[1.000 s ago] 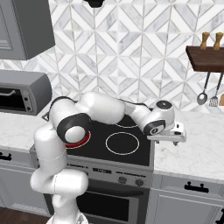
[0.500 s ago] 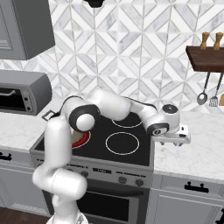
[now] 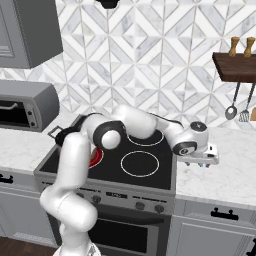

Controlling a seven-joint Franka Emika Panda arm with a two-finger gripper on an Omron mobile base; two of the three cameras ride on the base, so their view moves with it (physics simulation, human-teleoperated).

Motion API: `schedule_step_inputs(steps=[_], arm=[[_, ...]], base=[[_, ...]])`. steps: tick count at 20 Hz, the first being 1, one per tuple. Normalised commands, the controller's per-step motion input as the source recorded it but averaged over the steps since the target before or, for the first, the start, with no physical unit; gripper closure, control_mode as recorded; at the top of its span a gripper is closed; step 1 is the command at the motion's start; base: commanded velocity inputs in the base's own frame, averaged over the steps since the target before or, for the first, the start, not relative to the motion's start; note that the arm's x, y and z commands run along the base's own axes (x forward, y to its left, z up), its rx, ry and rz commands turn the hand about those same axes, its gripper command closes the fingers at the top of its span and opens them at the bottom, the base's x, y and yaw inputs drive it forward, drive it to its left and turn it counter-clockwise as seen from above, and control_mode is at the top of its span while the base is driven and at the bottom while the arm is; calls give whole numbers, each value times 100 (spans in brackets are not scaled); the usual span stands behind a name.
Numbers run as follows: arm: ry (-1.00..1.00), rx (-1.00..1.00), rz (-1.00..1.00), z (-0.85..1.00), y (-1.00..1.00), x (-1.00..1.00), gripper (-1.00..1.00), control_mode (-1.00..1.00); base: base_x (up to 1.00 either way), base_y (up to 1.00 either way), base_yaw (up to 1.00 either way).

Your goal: Put the lemon wedge and mushroom in the pot. Retrieve the spatula and lightly stir the vegetables in the pot.

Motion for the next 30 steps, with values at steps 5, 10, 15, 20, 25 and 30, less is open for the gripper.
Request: schedule_step_inputs(steps=[5, 10, 15, 20, 25, 30], arm=[[0, 0, 0, -19, -2, 28, -100, -100], [0, 0, 0, -19, -6, 8, -100, -100], [0, 0, 2, -14, -10, 19, -100, -100], [0, 0, 4, -9, -12, 21, -100, -100], [0, 0, 5, -32, -2, 12, -100, -100], [0, -1, 5, -55, 8, 3, 100, -100]], base=[[0, 0, 0], [0, 0, 0], [0, 0, 0], [0, 0, 0], [0, 0, 0], [0, 0, 0]])
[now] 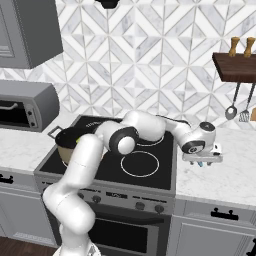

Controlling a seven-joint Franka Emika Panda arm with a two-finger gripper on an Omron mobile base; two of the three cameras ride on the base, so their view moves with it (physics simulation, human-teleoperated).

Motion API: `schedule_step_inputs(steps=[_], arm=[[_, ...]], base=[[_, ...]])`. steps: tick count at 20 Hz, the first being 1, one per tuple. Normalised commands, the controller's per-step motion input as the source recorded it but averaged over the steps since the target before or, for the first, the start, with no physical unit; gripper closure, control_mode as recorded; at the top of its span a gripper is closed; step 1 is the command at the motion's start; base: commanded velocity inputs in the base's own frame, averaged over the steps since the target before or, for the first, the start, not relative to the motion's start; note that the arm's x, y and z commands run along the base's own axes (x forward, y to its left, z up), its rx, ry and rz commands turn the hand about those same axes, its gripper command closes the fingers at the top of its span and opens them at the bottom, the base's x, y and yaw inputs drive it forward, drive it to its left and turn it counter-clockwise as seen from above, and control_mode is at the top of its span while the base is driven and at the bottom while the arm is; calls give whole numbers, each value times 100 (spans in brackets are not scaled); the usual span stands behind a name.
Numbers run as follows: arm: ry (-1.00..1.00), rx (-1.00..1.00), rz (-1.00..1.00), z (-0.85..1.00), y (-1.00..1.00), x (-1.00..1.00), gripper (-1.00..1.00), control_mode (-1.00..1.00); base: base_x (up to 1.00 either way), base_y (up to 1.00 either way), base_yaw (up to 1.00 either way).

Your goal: Put the lemon wedge and mushroom in the pot. Retrieve the spatula and lightly stir the vegetables in the pot.

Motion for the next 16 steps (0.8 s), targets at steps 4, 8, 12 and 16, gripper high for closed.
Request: schedule_step_inputs(steps=[4, 8, 12, 16], arm=[[0, -5, 6, -63, 43, -13, 100, -100], [5, -3, 5, -15, 46, -11, 100, -100], [-4, 0, 10, 11, 7, -44, 100, -100], [-18, -3, 23, 78, 15, -95, 100, -100]], base=[[0, 0, 0], [0, 0, 0], [0, 0, 0], [0, 0, 0]])
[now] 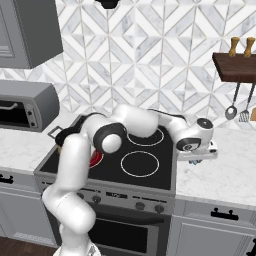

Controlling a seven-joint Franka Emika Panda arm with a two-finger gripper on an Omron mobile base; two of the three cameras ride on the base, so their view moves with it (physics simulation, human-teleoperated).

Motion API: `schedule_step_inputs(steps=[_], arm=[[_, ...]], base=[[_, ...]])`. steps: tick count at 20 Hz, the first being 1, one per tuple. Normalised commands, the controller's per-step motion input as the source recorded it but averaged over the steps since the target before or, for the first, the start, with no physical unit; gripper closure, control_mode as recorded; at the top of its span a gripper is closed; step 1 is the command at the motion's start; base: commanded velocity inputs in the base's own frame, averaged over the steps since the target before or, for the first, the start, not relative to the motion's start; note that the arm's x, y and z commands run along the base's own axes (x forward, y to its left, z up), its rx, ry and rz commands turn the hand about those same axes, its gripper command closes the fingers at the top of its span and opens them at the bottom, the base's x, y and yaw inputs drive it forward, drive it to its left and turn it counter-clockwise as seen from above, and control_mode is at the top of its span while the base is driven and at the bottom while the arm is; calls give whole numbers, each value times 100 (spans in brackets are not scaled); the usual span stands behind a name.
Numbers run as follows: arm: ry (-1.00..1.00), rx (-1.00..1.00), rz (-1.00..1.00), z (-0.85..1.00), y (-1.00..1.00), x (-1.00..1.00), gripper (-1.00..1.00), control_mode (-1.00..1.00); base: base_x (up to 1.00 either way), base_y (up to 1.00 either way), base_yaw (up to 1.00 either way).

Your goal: Put the lemon wedge and mushroom in the pot. Retrieve the spatula and lightly stir the vegetables in the pot.

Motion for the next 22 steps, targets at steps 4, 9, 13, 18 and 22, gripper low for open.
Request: schedule_step_inputs(steps=[4, 9, 13, 18, 22], arm=[[-12, -19, 42, 86, 69, -100, 100, -100], [-2, -35, 59, 94, 91, -87, 100, -100], [-1, -41, 43, 100, 99, -20, 100, -100], [0, -44, 37, 100, 100, -7, 100, -100], [0, -40, 26, 100, 89, -4, 100, -100]], base=[[0, 0, 0], [0, 0, 0], [0, 0, 0], [0, 0, 0], [0, 0, 0]])
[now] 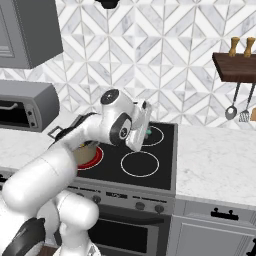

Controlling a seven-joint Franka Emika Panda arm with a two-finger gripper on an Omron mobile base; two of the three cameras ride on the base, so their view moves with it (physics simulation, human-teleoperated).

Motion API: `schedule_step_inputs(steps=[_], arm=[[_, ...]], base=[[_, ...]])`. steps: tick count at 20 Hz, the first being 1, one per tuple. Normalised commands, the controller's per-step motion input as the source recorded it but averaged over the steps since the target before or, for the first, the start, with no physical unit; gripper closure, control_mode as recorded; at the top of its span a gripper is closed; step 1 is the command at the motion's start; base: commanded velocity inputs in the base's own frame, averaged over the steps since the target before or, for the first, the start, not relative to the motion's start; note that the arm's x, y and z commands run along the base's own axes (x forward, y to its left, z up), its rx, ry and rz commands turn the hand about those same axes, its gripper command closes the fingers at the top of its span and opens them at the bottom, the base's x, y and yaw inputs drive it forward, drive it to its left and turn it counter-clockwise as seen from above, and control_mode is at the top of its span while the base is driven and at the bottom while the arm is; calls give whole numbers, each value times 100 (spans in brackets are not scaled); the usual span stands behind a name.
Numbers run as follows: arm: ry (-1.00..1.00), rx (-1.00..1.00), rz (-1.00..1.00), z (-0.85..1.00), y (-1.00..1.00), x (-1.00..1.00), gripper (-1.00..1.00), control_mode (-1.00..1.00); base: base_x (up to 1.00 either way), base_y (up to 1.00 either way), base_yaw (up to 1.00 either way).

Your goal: Put the lemon wedge and mushroom in the pot. Retrieve the spatula and lightly stir the vegetables in the pot.

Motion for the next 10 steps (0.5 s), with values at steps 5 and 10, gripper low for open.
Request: schedule_step_inputs(steps=[5, 10], arm=[[2, -33, 16, 100, 61, -4, 100, -100], [22, -31, 12, 100, 100, 3, 100, -100]], base=[[0, 0, 0], [0, 0, 0]])
